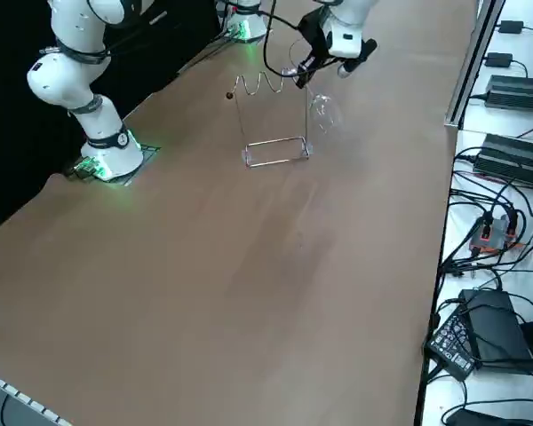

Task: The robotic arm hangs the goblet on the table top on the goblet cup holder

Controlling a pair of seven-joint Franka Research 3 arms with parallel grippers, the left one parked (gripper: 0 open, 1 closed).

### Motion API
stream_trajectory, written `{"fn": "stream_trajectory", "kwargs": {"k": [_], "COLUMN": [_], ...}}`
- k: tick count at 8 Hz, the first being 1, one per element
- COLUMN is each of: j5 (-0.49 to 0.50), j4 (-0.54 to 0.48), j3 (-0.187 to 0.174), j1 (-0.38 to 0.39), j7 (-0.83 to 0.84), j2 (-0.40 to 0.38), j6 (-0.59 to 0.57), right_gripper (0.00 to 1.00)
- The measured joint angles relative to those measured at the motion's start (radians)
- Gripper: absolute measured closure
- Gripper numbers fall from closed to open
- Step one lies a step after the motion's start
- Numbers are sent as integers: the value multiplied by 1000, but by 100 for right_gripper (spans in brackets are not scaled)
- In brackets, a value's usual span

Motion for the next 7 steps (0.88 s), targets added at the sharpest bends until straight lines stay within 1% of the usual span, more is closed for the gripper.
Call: {"fn": "stream_trajectory", "kwargs": {"k": [3, 7], "j5": [0, 0], "j4": [-2, -31], "j3": [-2, -1], "j1": [-18, -15], "j7": [0, 1], "j2": [0, 1], "j6": [-32, -58], "right_gripper": [89, 89]}}
